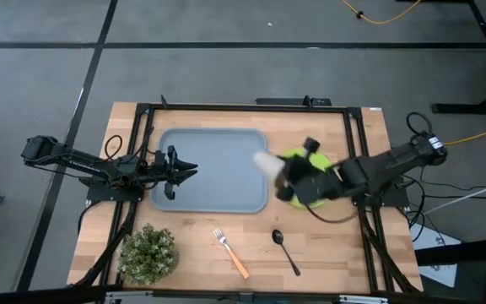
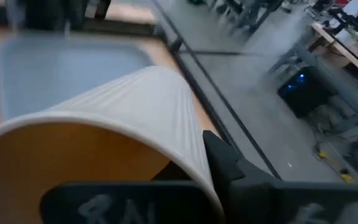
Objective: Pick and place plate/cup/fork/spoon on tray
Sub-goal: Put the brown cup on the gray tray
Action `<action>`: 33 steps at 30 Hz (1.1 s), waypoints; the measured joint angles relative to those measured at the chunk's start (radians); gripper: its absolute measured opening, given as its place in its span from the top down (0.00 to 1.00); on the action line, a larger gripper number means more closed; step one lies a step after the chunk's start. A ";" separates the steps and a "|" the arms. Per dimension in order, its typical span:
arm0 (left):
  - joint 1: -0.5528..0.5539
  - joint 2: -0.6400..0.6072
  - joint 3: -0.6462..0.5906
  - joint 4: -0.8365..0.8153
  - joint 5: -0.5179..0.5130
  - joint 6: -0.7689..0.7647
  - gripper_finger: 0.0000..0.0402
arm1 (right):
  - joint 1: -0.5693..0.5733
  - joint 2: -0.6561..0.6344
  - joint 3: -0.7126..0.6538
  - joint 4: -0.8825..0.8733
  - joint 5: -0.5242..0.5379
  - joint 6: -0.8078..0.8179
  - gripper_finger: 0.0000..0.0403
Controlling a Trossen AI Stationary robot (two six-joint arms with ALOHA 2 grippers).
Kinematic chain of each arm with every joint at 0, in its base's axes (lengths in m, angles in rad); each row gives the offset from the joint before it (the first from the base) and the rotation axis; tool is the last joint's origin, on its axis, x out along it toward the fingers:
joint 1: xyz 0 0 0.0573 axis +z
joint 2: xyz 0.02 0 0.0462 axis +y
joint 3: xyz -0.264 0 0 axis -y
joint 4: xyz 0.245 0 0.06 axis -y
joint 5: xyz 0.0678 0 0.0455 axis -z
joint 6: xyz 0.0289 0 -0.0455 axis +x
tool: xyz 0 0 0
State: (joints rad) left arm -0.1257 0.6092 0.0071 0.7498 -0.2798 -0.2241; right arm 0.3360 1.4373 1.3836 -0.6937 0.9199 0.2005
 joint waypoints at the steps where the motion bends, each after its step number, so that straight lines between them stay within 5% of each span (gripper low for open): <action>1: 0.000 0.000 0.000 0.000 0.000 0.000 0.79 | -0.037 0.002 -0.008 0.060 -0.053 -0.050 1.00; 9: 0.000 0.000 0.000 0.000 0.000 0.000 0.79 | -0.415 0.109 -0.016 0.168 -0.664 -0.176 1.00; 13: 0.000 0.000 0.000 0.002 -0.013 0.000 0.79 | -0.542 0.201 -0.006 0.068 -0.862 -0.190 1.00; 24: 0.000 0.000 0.000 0.002 -0.104 -0.003 0.79 | -0.654 0.472 0.241 -0.143 -0.964 -0.440 1.00; 33: 0.000 0.000 0.000 0.000 -0.104 -0.003 0.79 | -0.744 0.684 0.522 -0.403 -1.030 -0.449 1.00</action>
State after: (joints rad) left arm -0.1253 0.6091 0.0071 0.7498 -0.3843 -0.2269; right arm -0.4081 2.1214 1.9055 -1.0970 -0.1096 -0.2481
